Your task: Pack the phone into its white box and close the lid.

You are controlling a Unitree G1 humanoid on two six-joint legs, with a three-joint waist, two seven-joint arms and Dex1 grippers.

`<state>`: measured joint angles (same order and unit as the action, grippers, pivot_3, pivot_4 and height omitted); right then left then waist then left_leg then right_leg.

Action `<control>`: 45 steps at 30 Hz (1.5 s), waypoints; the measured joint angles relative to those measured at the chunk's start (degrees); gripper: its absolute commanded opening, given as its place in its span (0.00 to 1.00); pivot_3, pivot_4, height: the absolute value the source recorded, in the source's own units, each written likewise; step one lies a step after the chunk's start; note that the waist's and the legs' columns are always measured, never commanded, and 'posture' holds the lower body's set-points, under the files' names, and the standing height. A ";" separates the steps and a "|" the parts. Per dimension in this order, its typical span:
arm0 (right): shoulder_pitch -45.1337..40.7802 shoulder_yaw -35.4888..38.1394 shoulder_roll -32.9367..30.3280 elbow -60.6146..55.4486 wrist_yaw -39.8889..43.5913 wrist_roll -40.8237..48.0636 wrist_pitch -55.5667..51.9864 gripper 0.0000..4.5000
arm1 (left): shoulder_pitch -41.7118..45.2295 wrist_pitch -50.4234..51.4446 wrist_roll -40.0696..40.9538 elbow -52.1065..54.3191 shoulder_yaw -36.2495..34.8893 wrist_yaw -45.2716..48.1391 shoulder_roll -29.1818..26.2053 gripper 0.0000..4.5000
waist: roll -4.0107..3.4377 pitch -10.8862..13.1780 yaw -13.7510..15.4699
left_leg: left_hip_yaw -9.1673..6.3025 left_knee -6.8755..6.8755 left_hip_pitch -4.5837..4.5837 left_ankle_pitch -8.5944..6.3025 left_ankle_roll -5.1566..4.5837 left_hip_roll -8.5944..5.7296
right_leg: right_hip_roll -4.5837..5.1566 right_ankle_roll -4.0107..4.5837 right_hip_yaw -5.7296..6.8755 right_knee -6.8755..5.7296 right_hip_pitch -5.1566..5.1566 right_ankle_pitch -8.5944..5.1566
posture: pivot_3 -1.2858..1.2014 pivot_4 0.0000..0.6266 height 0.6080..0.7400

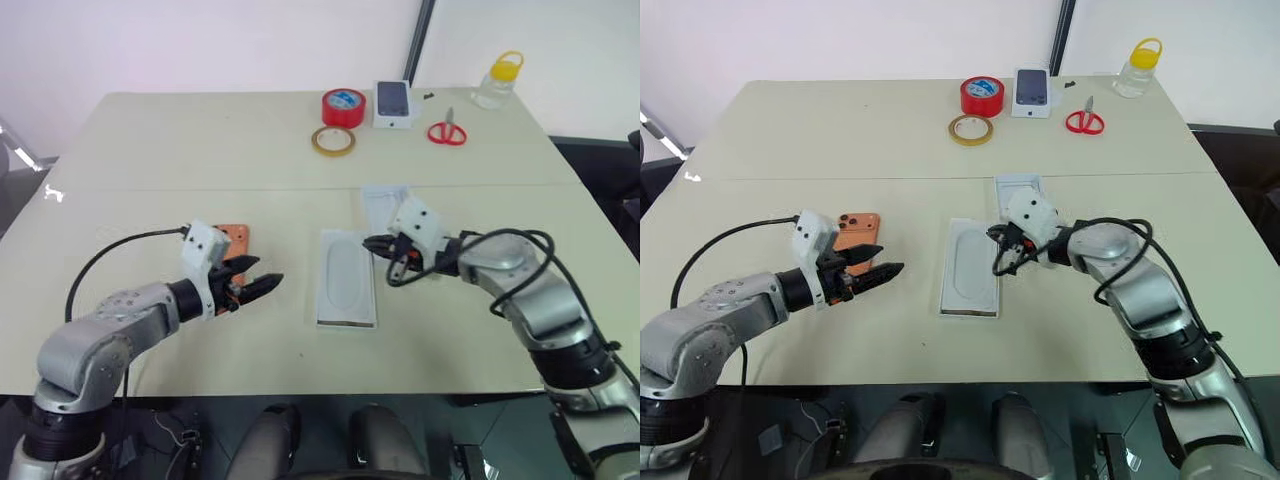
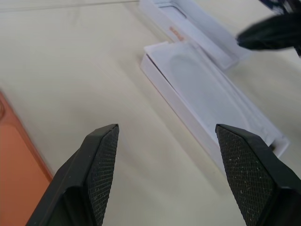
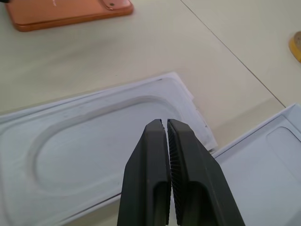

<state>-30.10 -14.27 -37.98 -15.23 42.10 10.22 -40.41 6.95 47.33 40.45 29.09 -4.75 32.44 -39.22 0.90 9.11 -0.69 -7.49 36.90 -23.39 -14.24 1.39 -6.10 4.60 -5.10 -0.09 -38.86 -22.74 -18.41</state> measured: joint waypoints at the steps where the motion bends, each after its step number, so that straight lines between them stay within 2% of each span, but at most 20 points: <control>1: -0.80 -0.94 0.67 0.85 -0.86 -1.17 -0.89 0.00 | -1.03 -3.85 -2.38 -0.50 1.06 2.95 -0.98 0.77 | 0.00 0.00 0.09 | -0.02 -0.01 0.00 0.00 -0.01 0.01 | 0.00 0.00 0.01 0.00 0.00 0.00 | 0.52 0.24 1.00; 7: -4.52 -6.00 5.73 5.23 -2.77 -4.95 -2.90 0.00 | -2.73 -15.76 -8.23 -4.55 2.33 12.63 -2.98 0.77 | -0.06 0.04 -0.04 | -0.03 -0.04 0.00 -0.02 -0.03 0.02 | 0.00 -0.01 0.01 0.00 -0.03 0.00 | 0.52 0.24 1.00; 17: -7.13 -11.24 9.85 10.84 -2.93 -9.64 -2.84 0.00 | -3.71 -19.30 -12.00 -7.69 2.86 15.07 -2.07 0.77 | -0.08 0.05 -0.14 | -0.04 -0.05 -0.01 -0.02 -0.03 0.01 | -0.02 -0.02 0.02 -0.04 -0.06 0.01 | 0.52 0.24 1.00; 34: 0.94 -14.64 2.10 -7.21 12.25 -4.24 -7.63 0.00 | -6.17 -19.01 -12.78 -6.49 2.80 13.13 -0.63 0.77 | -0.08 0.05 -0.07 | -0.08 -0.03 0.00 -0.15 -0.27 0.01 | -0.02 -0.03 0.02 -0.05 -0.04 0.01 | 0.52 0.24 1.00; 45: 1.46 -14.42 0.75 -8.38 14.06 -2.13 -6.05 0.00 | -6.06 -18.52 -12.69 -6.50 2.76 13.01 -0.62 0.77 | -0.08 0.05 -0.09 | -0.08 -0.03 0.00 -0.16 -0.28 0.01 | -0.02 -0.03 0.03 -0.05 -0.04 0.01 | 0.52 0.24 1.00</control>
<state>-28.64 -28.68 -37.24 -23.61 56.16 8.09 -46.46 0.89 28.80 27.76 22.60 -1.99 45.45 -39.84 0.82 9.16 -0.78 -7.57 36.87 -23.39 -14.40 1.11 -6.09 4.59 -5.13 -0.06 -38.91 -22.78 -18.40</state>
